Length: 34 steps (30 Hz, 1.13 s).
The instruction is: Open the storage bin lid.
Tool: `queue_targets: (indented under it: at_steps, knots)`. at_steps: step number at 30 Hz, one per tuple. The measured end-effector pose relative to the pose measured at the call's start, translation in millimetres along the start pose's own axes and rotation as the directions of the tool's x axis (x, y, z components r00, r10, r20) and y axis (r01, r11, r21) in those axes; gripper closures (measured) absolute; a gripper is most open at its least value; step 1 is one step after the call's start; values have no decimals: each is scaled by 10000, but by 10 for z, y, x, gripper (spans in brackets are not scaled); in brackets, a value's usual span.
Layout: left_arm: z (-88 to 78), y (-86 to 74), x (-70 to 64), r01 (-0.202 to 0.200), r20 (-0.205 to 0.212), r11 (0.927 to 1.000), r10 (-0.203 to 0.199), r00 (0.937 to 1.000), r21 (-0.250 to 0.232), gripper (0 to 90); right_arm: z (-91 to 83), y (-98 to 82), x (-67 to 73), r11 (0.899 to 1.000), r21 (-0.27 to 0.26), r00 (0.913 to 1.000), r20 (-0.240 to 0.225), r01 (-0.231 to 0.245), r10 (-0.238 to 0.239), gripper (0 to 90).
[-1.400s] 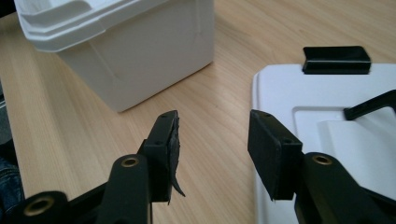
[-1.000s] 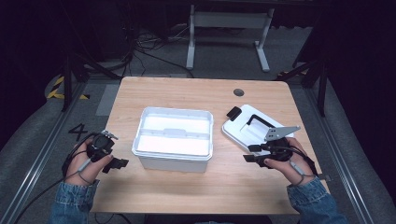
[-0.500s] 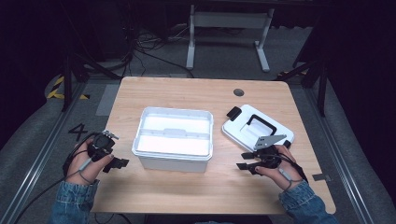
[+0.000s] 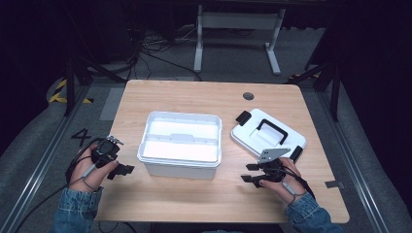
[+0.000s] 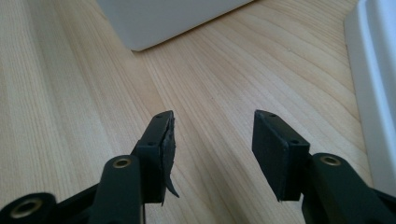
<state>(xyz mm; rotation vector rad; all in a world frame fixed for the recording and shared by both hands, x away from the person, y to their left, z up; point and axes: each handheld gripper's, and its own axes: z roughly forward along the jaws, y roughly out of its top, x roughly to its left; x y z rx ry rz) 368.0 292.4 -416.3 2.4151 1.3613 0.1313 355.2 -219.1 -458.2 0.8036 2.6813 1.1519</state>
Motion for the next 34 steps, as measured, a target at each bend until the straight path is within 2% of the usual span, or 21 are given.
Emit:
queue_targets:
  at_steps: [14, 25, 34]
  knots:
    - [2, 8, 0, -72, -46, 10000, 73, 10000, 14, 182, 138, -90, 70, 9986, -461, 9991, 341, 273, -258, 499]
    - [4, 14, -8, -106, 13, 9999, 106, 9999, 46, 182, 218, -132, 93, 9967, -556, 9943, 929, 585, -532, 486]
    - [1, 18, -4, -124, 11, 9999, 124, 9999, 37, 182, 224, -133, 103, 9967, -647, 9951, 893, 490, -432, 483]
